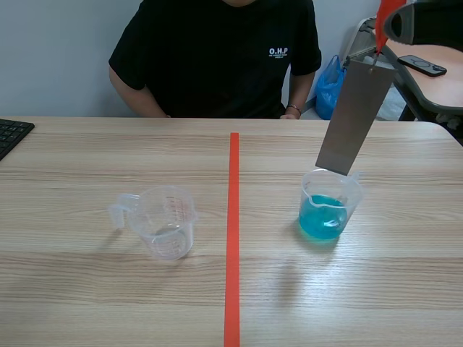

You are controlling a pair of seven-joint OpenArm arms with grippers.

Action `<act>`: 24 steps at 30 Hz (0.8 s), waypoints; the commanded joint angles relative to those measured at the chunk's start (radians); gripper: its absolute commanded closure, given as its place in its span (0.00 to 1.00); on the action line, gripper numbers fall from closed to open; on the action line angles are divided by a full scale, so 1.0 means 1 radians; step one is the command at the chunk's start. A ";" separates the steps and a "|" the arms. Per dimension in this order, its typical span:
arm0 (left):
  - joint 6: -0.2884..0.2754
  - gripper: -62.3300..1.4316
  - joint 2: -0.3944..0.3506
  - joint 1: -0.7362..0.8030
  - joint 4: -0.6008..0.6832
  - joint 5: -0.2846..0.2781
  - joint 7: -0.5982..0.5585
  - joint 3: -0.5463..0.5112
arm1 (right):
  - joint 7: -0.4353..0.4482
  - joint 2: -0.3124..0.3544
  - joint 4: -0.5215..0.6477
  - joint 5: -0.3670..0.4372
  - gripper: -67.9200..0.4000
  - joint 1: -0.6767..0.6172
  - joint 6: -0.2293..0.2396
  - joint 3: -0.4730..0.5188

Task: Do the redox reaction experiment.
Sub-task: 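Lower the plate into the blue solution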

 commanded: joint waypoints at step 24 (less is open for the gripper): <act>0.102 0.91 0.333 0.203 0.191 0.050 -0.174 -0.061 | 0.140 0.010 -0.133 -0.078 0.97 0.013 0.008 -0.037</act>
